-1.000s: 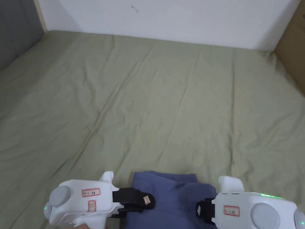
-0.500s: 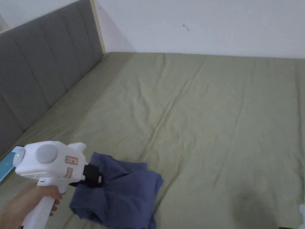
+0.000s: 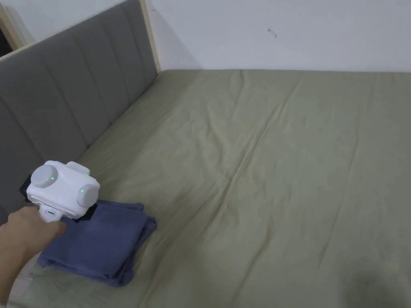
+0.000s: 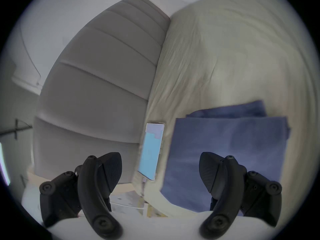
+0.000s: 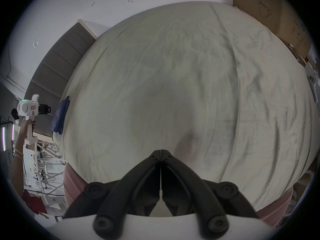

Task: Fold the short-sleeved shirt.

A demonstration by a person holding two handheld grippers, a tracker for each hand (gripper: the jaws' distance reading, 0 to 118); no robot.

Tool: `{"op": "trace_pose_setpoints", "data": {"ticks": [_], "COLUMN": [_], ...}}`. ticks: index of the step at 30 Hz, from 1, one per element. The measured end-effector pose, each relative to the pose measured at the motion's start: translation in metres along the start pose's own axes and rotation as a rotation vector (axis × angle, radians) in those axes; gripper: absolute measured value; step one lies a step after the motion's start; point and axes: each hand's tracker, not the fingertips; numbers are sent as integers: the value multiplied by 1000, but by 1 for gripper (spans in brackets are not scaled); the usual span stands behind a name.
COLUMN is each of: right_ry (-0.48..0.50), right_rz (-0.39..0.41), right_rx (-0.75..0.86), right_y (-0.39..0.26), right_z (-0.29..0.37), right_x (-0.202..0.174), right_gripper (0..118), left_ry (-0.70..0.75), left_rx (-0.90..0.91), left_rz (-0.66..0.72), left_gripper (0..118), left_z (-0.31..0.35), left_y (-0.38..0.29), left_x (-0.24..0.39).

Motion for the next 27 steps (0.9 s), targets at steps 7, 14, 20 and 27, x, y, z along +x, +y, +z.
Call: {"op": "trace_pose_setpoints", "data": {"ticks": [7,14,20,27], "right_ry": [23,35,16,-70], "right_rz": [-9,-30,-36,33], "right_rx": [22,81,226,494], "right_y": [-4,-16,-24,-21], "right_z": [7,31,68,122], "right_x": [6,21,39,45], "right_gripper": [0,0,0,0], "left_ry": [-445,-712,-663,-614], "left_rx": [35,247,464,694], "left_rz": [140,183,208,281], "left_gripper": [0,0,0,0], "left_z": [69,177,275,347], "left_y": [-20,-48,-72,-91], "left_x": [16,71,108,138]}}
